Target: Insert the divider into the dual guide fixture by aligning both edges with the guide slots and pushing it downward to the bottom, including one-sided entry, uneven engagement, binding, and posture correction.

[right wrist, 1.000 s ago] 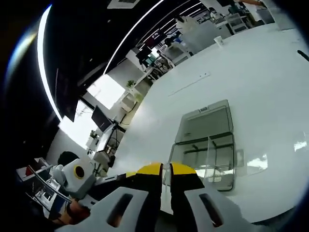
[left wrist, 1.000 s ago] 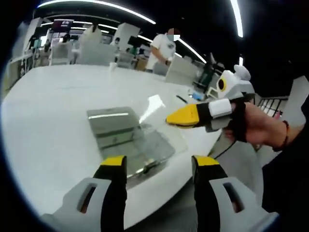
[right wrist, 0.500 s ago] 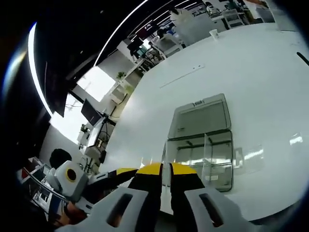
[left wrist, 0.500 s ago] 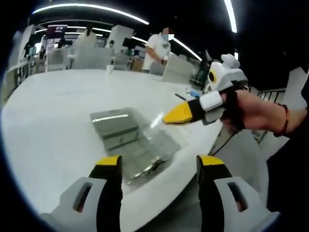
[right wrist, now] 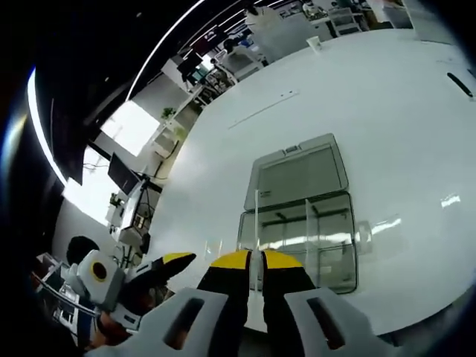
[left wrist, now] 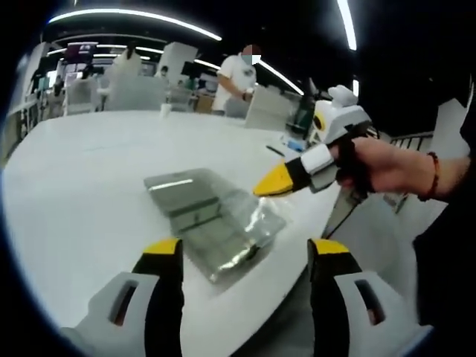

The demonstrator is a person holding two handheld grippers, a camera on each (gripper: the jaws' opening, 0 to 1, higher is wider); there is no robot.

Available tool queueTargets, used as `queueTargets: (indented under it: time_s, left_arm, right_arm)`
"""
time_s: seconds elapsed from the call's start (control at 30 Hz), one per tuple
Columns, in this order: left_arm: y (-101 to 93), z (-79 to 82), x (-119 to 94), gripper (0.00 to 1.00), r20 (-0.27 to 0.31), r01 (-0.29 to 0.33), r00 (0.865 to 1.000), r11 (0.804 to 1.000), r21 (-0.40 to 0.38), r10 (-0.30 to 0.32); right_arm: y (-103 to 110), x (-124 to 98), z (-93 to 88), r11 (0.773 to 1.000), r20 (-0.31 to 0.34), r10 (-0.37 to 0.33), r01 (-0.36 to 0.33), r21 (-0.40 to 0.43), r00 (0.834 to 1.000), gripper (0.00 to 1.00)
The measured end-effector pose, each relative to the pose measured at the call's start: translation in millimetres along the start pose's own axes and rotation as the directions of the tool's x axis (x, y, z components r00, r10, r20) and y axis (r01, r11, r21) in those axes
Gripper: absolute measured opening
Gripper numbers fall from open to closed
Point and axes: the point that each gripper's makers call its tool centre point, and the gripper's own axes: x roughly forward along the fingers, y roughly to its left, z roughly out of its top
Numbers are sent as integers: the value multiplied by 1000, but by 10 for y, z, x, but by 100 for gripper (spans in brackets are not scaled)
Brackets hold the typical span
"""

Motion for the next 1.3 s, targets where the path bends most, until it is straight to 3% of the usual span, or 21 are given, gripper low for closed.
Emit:
queueTargets:
  time_s: [0.4, 0.7, 0.83, 1.3]
  left_arm:
    - [93, 10, 54, 79, -5, 28, 1000, 995, 91, -28]
    - [129, 53, 82, 95, 52, 45, 997, 997, 67, -48]
    - [176, 3, 110, 97, 25, 47, 998, 994, 94, -50]
    - [308, -4, 98, 96, 27, 42, 999, 997, 67, -44]
  right_arm:
    - [-78, 73, 5, 998, -28, -43, 44, 33, 999, 0]
    - [-99, 134, -10, 997, -53, -59, 61, 49, 997, 0]
    - [-131, 160, -37, 996, -64, -71, 74, 51, 995, 0]
    - [-157, 275, -18, 995, -84, -91, 94, 38, 992, 0]
